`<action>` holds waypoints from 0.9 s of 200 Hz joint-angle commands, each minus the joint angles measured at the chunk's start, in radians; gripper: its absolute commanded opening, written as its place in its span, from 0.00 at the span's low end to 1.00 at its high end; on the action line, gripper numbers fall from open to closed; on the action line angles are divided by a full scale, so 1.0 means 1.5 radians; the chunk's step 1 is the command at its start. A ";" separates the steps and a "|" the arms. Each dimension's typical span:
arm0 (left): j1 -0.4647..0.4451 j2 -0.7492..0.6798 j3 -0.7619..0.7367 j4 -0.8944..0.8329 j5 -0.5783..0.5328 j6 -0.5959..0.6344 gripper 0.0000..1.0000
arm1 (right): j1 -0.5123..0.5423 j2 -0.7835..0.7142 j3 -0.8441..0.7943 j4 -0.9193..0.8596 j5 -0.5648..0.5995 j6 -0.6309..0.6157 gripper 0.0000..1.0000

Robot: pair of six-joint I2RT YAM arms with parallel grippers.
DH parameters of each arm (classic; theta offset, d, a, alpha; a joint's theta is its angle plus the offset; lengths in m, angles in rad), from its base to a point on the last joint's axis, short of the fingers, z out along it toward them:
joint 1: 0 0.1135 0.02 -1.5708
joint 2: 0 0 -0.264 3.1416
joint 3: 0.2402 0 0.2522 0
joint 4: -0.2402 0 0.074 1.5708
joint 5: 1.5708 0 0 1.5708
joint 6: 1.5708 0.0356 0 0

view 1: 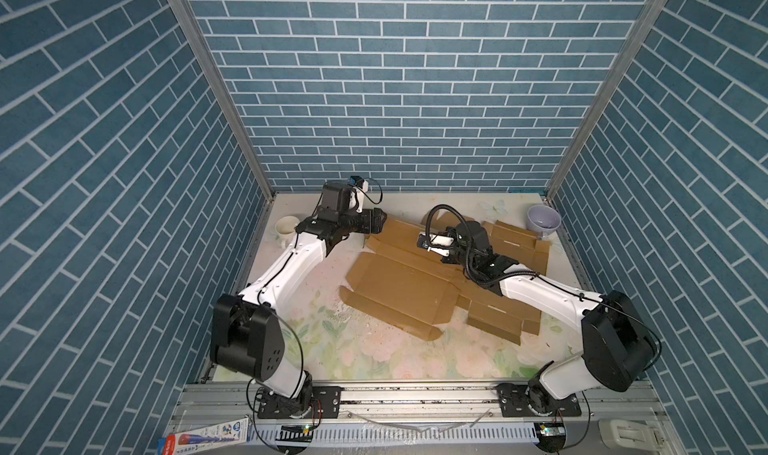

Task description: Fold the paper box

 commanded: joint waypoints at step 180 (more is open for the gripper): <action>0.182 0.033 -0.014 0.013 0.133 0.066 0.76 | -0.029 -0.027 -0.070 0.085 -0.050 -0.111 0.00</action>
